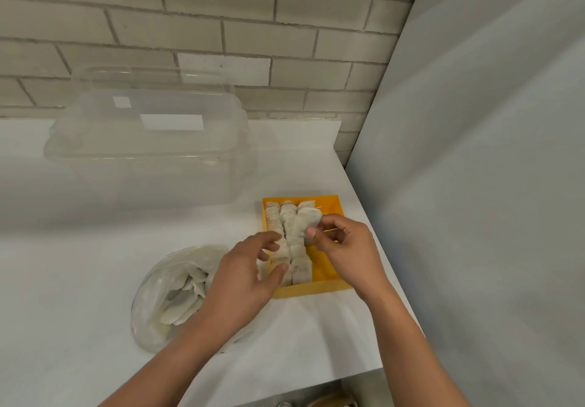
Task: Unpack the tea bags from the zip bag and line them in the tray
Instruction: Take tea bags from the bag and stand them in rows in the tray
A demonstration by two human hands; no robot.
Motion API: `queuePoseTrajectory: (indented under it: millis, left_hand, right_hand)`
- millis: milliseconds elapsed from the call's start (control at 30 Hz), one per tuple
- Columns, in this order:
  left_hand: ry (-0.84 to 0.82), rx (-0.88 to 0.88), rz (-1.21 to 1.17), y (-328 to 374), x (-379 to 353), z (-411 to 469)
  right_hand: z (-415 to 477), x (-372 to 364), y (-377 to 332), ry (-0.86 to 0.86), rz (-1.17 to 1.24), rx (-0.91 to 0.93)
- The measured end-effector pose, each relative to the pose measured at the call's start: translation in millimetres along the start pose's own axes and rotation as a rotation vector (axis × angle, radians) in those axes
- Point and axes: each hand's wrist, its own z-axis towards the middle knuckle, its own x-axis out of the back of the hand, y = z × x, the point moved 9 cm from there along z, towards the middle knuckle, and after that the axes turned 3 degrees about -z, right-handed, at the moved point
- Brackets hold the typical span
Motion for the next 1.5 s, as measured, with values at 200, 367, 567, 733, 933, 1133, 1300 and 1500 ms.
queuePoseTrajectory:
  millis: [200, 367, 567, 733, 933, 1133, 1300, 1500]
  left_hand:
    - [-0.083, -0.427, 0.534, 12.1, -32.8, -14.9]
    - [-0.134, -0.383, 0.657, -0.1, -47.4, -12.9]
    - [-0.171, -0.364, 0.697, -6.3, -54.9, -13.7]
    - [-0.183, -0.350, 0.723, -10.2, -56.0, -11.3]
    - [-0.193, -0.327, 0.738, -14.9, -56.1, -8.9]
    - [-0.206, -0.327, 0.767, -13.7, -55.7, -7.8]
    - [-0.206, -0.354, 0.790, -10.0, -55.5, -7.4]
    - [-0.179, -0.407, 0.734, -7.1, -55.7, -10.6]
  right_hand:
    - [21.4, 7.4, 54.9, 0.120, -0.223, -0.127]
    - [31.4, -0.7, 72.2, 0.089, -0.362, -0.160]
    - [37.5, -12.1, 85.3, -0.016, -0.498, -0.216]
    - [42.9, -21.0, 86.6, -0.051, -0.564, -0.248]
    - [41.3, -27.9, 91.6, -0.079, -0.577, -0.278]
    - [51.6, -33.3, 87.2, -0.058, -0.623, -0.262]
    - [54.1, -30.2, 93.2, -0.007, -0.643, -0.259]
    - [52.3, -31.3, 92.0, -0.013, -0.685, -0.260]
